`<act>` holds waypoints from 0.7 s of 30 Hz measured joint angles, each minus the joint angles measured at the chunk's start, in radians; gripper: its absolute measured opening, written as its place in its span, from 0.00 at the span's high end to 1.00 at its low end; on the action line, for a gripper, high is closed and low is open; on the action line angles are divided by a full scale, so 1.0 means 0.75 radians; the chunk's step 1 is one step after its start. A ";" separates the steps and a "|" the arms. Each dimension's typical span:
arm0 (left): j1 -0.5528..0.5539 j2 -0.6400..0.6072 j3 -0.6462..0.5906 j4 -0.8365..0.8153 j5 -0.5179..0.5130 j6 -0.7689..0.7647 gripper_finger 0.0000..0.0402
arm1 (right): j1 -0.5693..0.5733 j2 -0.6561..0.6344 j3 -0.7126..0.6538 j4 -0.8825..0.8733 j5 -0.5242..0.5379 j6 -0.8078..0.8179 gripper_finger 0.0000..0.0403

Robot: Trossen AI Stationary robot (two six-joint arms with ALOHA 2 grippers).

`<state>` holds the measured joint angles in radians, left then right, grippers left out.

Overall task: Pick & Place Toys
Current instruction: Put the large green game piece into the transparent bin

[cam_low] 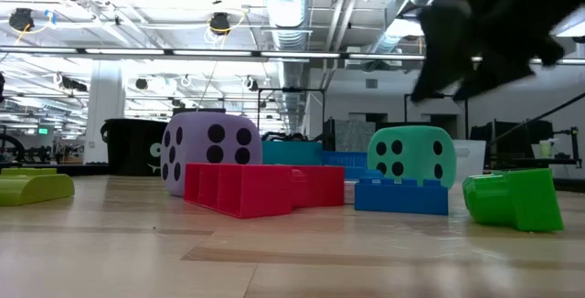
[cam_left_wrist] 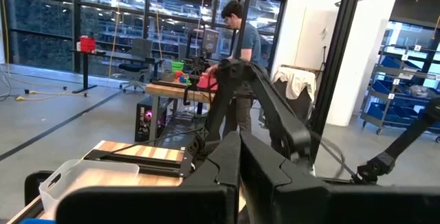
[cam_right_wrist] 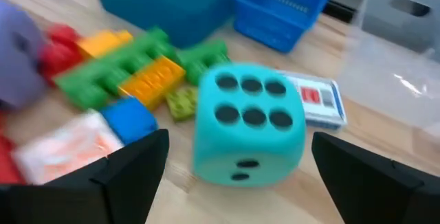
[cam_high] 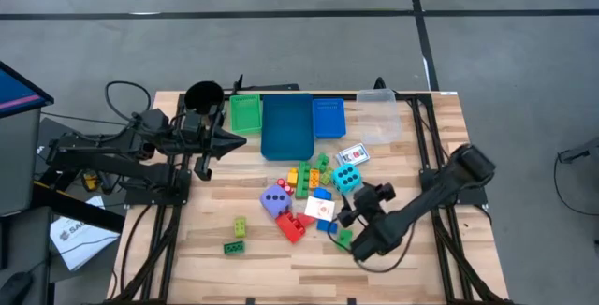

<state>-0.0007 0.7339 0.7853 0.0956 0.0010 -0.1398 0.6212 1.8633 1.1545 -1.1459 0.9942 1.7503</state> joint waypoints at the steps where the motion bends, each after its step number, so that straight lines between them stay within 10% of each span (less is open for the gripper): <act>1: 0.000 0.000 0.000 -0.005 0.000 0.000 1.00 | 0.000 0.047 0.001 -0.002 0.002 0.041 0.12; 10: 0.000 0.000 0.000 -0.005 0.000 0.000 1.00 | 0.009 0.241 0.002 -0.061 0.068 0.466 0.12; 21: 0.000 0.000 0.000 -0.010 0.000 0.000 1.00 | 0.019 0.217 0.002 -0.122 0.087 0.461 0.12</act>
<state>-0.0006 0.7341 0.7853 0.0883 0.0010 -0.1398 0.6353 2.0262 1.1561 -1.2375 1.0597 2.0960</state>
